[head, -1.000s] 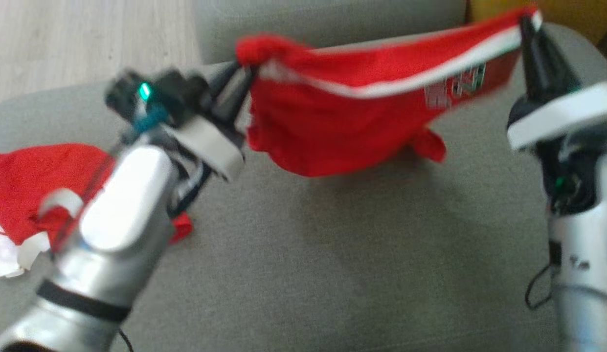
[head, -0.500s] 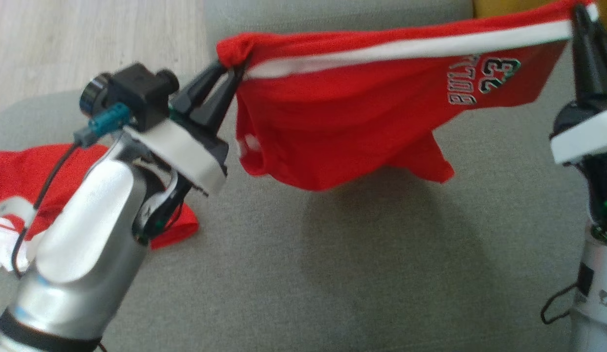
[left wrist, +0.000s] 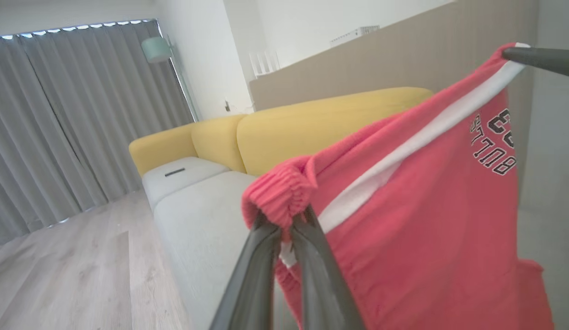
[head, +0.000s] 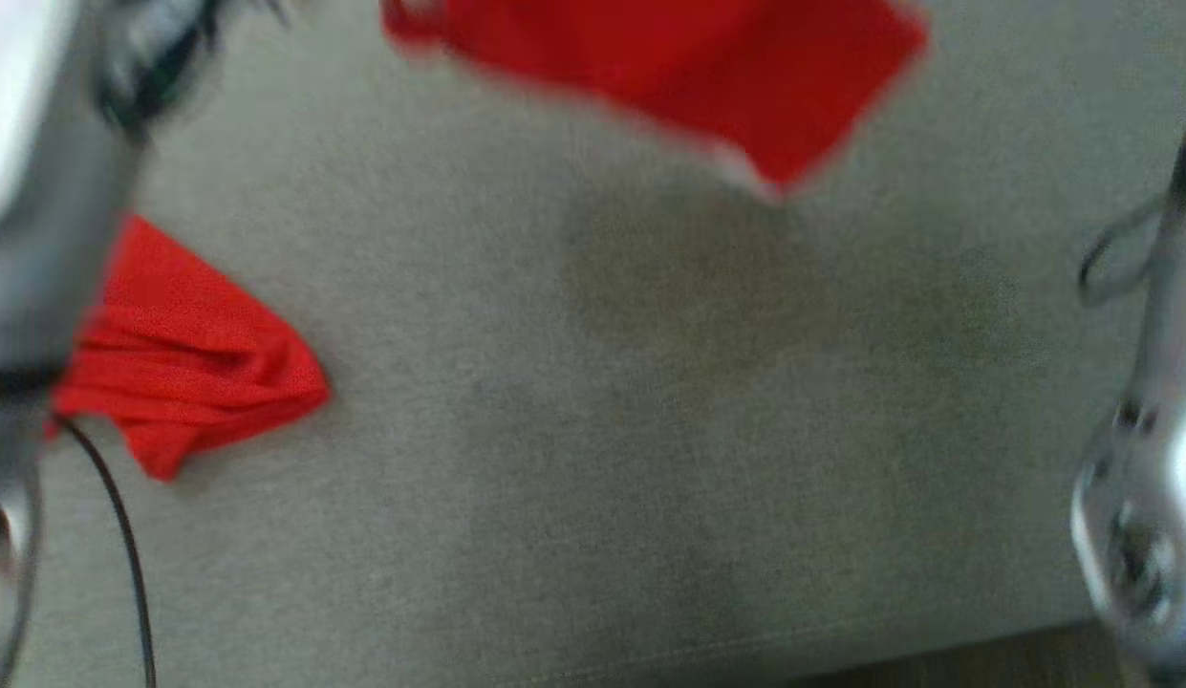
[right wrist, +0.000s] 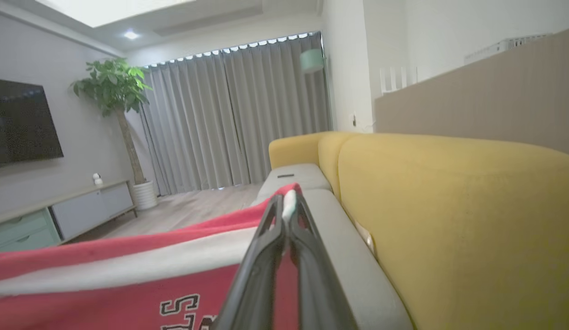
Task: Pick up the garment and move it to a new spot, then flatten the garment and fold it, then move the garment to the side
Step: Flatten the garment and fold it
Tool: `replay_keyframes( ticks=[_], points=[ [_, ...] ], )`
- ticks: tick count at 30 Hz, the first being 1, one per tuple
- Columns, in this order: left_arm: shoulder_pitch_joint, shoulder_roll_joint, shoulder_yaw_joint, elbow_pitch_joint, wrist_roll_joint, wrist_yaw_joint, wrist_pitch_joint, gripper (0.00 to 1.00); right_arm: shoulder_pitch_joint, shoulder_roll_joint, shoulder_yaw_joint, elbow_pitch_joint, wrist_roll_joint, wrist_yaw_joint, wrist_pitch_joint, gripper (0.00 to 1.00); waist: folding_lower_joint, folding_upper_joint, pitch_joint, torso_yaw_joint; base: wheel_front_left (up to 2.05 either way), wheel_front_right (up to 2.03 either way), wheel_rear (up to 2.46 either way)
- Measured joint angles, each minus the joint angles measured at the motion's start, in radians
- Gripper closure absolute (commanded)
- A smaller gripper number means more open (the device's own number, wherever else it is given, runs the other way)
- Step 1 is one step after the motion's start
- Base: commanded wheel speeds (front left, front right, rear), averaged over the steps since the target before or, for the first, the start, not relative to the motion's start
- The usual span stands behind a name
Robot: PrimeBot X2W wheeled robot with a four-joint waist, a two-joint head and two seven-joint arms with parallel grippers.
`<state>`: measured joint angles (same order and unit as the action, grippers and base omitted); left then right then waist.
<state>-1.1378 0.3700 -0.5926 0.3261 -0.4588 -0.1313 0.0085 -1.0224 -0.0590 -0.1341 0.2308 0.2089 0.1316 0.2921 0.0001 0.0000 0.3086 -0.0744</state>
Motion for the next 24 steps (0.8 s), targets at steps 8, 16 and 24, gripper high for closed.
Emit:
replay_keyframes(
  ticks=[8, 16, 24],
  points=[
    [-0.297, -0.059, 0.017, 0.286, 0.019, -0.001, -0.219, 1.00, -0.351, -0.007, -0.009, 0.373, -0.042, 0.000, -0.355, 1.00, 0.0004, 0.0000, 0.162, -0.027, 0.00, 0.00, 0.00],
    [-0.185, -0.125, -0.052, 0.405, -0.030, -0.001, -0.262, 1.00, -0.272, -0.035, 0.042, 0.660, 0.016, 0.000, -0.425, 1.00, -0.0002, 0.0000, 0.175, -0.002, 0.00, 0.00, 0.00],
    [0.103, -0.114, -0.185, 0.356, -0.045, -0.001, -0.265, 1.00, -0.075, -0.117, 0.216, 0.775, 0.129, 0.000, -0.309, 1.00, -0.0001, 0.0000, 0.120, 0.015, 0.00, 0.00, 0.00]
  ],
)
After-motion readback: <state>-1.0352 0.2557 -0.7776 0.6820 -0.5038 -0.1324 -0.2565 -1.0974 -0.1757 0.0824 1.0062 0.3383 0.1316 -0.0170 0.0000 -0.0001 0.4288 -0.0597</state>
